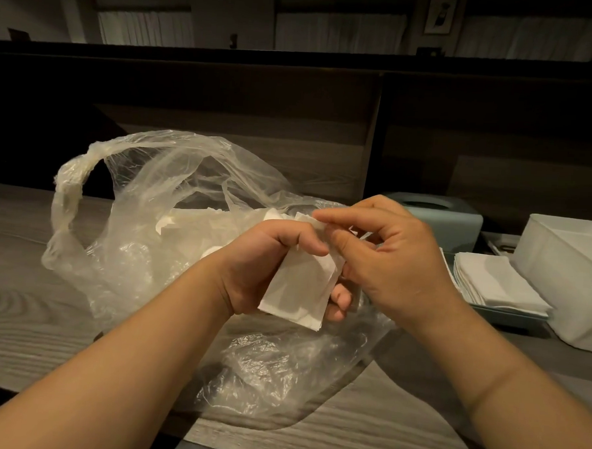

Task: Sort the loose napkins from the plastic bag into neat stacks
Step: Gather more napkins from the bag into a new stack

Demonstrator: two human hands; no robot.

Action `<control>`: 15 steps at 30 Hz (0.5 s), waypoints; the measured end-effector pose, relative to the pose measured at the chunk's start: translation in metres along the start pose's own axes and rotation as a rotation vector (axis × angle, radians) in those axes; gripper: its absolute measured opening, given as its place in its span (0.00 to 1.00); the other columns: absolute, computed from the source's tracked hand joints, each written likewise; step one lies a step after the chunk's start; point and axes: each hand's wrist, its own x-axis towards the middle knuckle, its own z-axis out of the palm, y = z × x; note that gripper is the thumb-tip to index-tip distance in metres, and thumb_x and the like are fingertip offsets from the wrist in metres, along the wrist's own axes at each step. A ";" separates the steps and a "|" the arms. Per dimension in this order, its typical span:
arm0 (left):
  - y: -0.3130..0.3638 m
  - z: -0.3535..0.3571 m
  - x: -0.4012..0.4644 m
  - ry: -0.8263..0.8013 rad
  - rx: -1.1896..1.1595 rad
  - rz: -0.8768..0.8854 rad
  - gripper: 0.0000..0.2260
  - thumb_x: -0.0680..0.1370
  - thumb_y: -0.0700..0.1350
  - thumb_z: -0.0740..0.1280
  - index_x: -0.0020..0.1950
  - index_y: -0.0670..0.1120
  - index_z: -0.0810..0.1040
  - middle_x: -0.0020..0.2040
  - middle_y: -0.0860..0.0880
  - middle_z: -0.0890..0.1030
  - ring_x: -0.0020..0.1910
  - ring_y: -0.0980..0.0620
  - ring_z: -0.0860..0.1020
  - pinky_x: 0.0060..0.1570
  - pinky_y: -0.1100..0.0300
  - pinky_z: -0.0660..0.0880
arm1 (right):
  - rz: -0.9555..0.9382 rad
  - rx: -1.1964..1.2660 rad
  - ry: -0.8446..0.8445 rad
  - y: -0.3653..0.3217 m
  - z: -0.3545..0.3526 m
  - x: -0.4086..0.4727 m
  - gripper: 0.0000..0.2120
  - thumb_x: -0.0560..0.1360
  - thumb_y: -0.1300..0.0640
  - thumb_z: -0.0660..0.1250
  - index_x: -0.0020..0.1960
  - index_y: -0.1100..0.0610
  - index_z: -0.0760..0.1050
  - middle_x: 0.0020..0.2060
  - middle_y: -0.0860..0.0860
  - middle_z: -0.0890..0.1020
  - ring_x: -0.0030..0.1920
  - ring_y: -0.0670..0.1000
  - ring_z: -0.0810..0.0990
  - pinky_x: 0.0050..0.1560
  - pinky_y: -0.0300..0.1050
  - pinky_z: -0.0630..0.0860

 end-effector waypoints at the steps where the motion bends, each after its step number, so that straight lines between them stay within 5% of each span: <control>1: 0.000 0.000 0.000 0.004 0.009 -0.006 0.19 0.71 0.45 0.64 0.58 0.37 0.78 0.47 0.34 0.79 0.45 0.38 0.80 0.53 0.47 0.78 | 0.005 -0.003 -0.011 0.000 0.000 0.000 0.09 0.77 0.55 0.73 0.54 0.43 0.86 0.47 0.43 0.79 0.49 0.42 0.79 0.44 0.31 0.74; 7: 0.000 0.001 0.000 -0.006 0.021 -0.024 0.17 0.71 0.44 0.62 0.54 0.38 0.82 0.47 0.35 0.81 0.46 0.39 0.81 0.55 0.48 0.79 | 0.081 -0.130 -0.055 0.001 -0.002 0.001 0.12 0.79 0.46 0.67 0.62 0.39 0.80 0.50 0.39 0.77 0.51 0.38 0.76 0.49 0.31 0.73; 11: 0.000 0.003 0.000 -0.005 0.028 -0.019 0.16 0.70 0.43 0.62 0.52 0.40 0.84 0.45 0.37 0.82 0.45 0.41 0.83 0.52 0.49 0.81 | 0.106 -0.133 -0.099 0.000 -0.002 0.002 0.06 0.79 0.46 0.68 0.53 0.40 0.82 0.50 0.41 0.79 0.50 0.40 0.77 0.48 0.34 0.75; 15: 0.001 0.003 0.000 0.003 0.017 -0.014 0.17 0.71 0.43 0.63 0.56 0.37 0.80 0.45 0.36 0.81 0.44 0.41 0.81 0.52 0.49 0.80 | 0.137 0.003 -0.103 -0.005 -0.005 0.002 0.02 0.79 0.49 0.70 0.48 0.43 0.81 0.48 0.46 0.80 0.40 0.42 0.81 0.36 0.35 0.79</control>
